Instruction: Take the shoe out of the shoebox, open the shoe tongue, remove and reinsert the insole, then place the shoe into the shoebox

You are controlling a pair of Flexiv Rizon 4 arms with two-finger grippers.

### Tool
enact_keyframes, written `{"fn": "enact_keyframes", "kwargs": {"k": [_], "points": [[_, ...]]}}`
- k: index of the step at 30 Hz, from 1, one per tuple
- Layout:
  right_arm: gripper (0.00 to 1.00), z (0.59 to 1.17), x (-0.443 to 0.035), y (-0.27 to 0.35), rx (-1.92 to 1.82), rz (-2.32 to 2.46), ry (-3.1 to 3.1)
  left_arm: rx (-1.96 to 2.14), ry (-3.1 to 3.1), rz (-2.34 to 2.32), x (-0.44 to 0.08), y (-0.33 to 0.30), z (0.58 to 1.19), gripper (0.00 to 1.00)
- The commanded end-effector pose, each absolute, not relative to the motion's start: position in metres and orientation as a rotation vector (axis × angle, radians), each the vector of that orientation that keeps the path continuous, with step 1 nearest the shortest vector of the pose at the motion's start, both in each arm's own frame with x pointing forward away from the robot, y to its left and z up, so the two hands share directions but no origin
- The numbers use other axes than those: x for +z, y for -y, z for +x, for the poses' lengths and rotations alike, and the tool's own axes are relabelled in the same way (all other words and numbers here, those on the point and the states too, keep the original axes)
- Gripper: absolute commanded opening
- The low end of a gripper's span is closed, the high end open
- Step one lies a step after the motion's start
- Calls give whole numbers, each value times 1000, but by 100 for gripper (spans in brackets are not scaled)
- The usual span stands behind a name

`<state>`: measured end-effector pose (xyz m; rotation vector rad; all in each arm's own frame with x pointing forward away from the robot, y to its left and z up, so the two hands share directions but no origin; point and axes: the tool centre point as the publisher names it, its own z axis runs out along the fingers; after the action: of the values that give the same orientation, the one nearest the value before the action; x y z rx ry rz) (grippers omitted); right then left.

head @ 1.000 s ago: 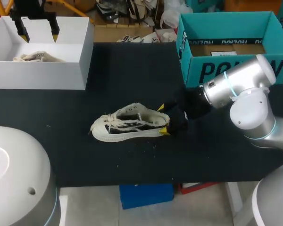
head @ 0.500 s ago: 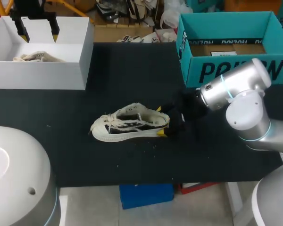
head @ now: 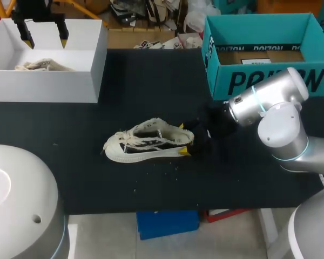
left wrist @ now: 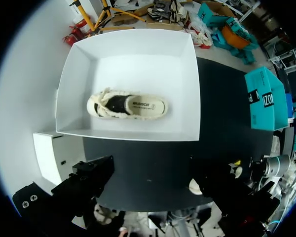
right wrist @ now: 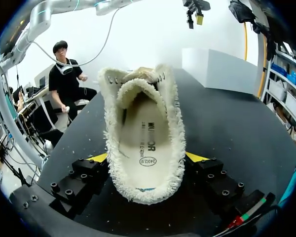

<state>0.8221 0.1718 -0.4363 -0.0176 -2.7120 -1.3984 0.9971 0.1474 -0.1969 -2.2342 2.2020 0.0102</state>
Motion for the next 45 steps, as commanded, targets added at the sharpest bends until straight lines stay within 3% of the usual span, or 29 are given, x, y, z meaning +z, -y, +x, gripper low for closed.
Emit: {"fn": "enact_keyframes", "kwargs": {"k": [1,10,26,45], "points": [[0,823,-441,-174,-1397,-19,2712,73,-2138,-2246,-175,-125,982,100],[0,823,-441,-174,-1397,-19,2712,47,-2033,-2283,-159,-77,923,100],[0,823,-441,-174,-1397,-19,2712,-9,-2124,-2126,-191,14,812,100],[0,823,-441,-174,-1397,-19,2712,30,-2129,-2087,-200,18,811,100]]}}
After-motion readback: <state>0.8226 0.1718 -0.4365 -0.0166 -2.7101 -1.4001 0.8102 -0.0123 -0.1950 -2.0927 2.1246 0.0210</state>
